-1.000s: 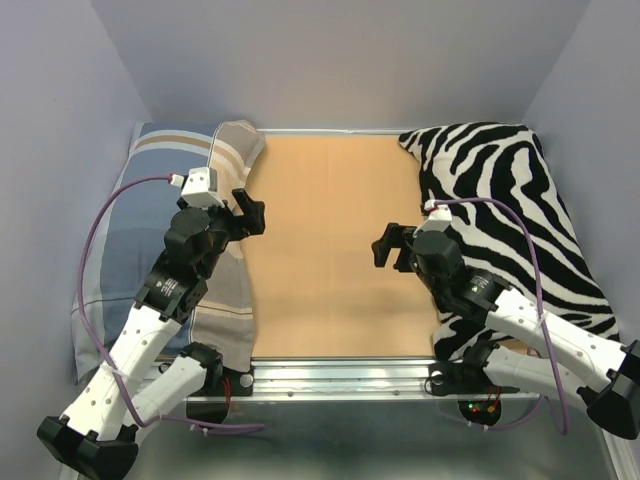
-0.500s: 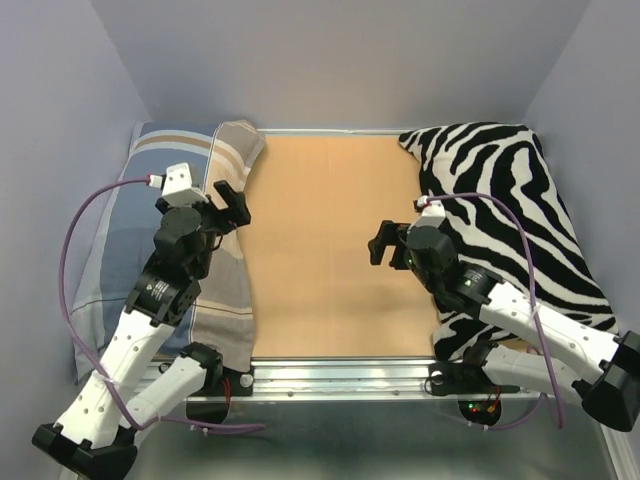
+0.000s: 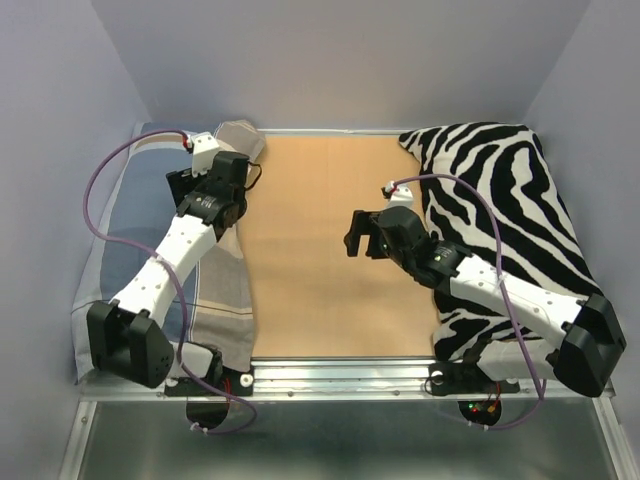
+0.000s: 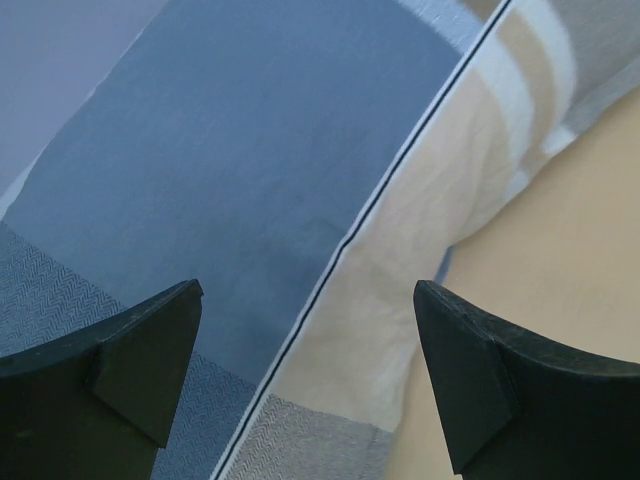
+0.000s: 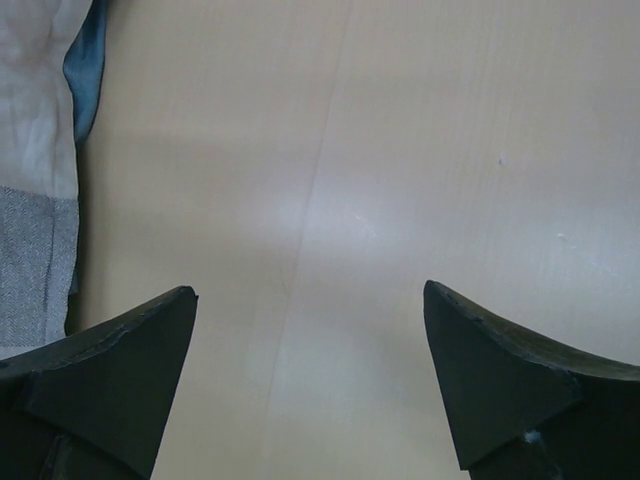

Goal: Remove the pillowcase from the pillow

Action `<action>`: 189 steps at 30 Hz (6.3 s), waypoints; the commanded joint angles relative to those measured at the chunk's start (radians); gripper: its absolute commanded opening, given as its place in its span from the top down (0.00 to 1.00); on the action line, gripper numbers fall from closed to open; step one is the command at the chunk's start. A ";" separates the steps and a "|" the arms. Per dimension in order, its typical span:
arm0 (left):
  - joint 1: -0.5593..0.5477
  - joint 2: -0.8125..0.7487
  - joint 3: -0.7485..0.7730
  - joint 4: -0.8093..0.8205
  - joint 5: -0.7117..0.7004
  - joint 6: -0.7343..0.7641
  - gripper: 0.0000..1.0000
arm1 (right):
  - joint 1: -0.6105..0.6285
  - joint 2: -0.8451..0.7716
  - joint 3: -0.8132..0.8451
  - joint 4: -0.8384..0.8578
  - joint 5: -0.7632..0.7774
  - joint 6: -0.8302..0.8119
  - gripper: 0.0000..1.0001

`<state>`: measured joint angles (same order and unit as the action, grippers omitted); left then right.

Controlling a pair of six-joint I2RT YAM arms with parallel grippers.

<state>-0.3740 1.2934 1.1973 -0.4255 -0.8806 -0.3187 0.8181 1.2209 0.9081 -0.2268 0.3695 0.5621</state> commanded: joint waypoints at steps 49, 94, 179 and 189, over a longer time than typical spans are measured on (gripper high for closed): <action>-0.253 -0.187 0.087 0.045 0.583 0.165 1.00 | -0.258 0.220 0.106 0.400 -0.241 0.116 0.00; -0.272 -0.071 0.303 -0.007 0.680 0.263 1.00 | -0.139 -0.136 0.350 0.190 -0.224 -0.047 0.99; 0.457 0.164 0.035 0.445 0.936 -0.069 0.28 | -0.051 0.549 0.640 -0.100 -0.156 -0.119 0.10; 0.455 0.205 0.032 0.452 0.950 -0.088 0.65 | -0.053 0.523 0.492 -0.094 -0.014 -0.090 0.10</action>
<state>0.0803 1.4891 1.1912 -0.0158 0.0593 -0.4019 0.7692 1.7451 1.4361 -0.2893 0.2367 0.4713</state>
